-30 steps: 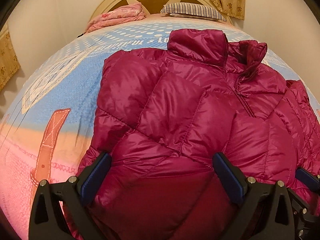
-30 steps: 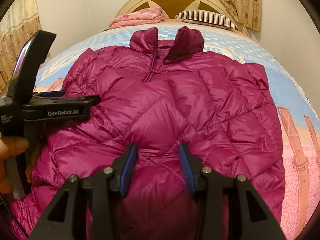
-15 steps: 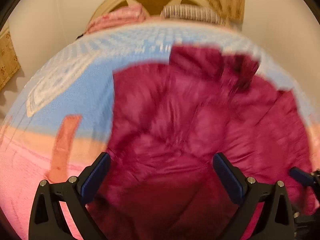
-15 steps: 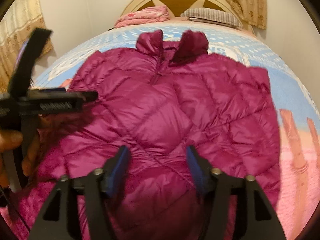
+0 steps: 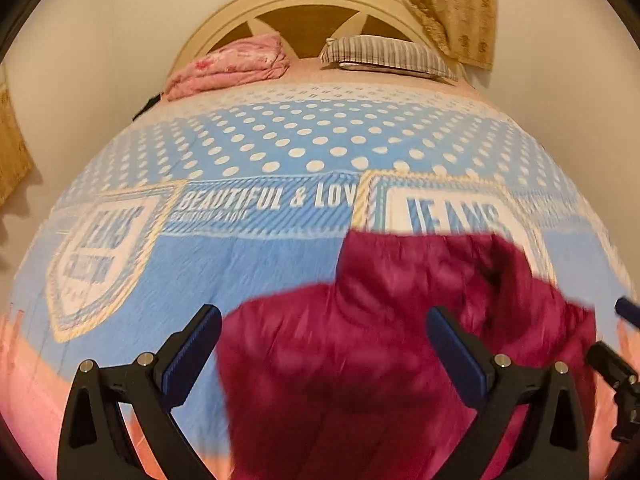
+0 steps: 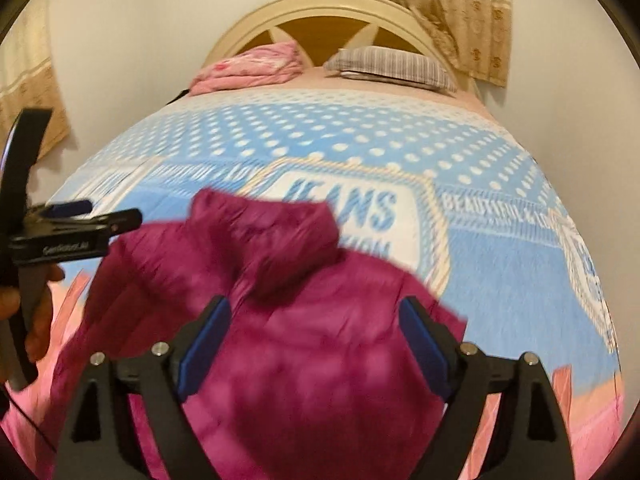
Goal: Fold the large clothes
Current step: 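Carry the hem over the body toward the collar with both grippers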
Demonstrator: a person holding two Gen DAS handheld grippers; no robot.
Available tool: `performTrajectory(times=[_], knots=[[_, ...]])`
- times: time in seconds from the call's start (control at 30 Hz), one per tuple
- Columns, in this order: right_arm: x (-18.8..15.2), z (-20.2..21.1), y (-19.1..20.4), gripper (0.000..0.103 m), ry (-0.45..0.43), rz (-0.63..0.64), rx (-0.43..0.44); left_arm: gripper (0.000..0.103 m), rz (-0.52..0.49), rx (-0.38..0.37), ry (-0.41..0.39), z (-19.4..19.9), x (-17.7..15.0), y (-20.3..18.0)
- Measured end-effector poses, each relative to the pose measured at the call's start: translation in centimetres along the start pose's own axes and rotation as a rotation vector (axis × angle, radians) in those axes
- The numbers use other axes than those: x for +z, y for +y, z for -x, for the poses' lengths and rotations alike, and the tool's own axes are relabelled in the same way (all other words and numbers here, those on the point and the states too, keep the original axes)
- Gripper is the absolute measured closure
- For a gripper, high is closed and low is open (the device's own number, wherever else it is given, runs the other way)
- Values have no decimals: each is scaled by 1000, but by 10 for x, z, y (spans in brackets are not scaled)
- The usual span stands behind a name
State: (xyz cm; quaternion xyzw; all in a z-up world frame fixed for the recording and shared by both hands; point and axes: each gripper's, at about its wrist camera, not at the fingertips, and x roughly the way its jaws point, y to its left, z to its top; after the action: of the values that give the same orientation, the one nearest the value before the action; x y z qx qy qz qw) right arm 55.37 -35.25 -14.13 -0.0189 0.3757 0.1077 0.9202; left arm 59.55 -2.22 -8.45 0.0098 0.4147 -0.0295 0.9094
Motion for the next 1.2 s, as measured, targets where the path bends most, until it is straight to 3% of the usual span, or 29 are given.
performTrajectory(times=[0.23,0.3,0.4,0.43,0.5,0.57,0.6,0.63,0.73,0.93,1.2], knots=[[50,-64,-14,13,49,-79,3,1,7,35,82,-71,58,-19],[59,-84,-16,13,79,-102,1,1,-17,70,92,-86,57,-25],[63,-108,-11,13,125,-46,-26,1,-50,47,95,-92,46,-31],[63,-113,-8,15,139,-33,-26,1,-61,37,90,-91,44,-32],[60,-122,-8,33,178,-17,-12,3,-85,34,78,-87,38,-34],[55,-123,-12,67,210,-32,16,29,-104,-3,70,-81,31,-35],[50,-122,-15,72,221,-34,27,51,-121,-14,84,-78,26,-35],[47,-119,-15,83,224,-25,28,66,-131,-37,107,-76,21,-34],[34,-98,-15,91,203,30,7,83,-165,-37,101,-62,9,-33],[8,-67,-17,94,172,79,-11,86,-118,-55,66,-33,-21,-13],[-29,-84,-24,95,197,86,-53,86,-91,-71,103,-39,-66,-4]])
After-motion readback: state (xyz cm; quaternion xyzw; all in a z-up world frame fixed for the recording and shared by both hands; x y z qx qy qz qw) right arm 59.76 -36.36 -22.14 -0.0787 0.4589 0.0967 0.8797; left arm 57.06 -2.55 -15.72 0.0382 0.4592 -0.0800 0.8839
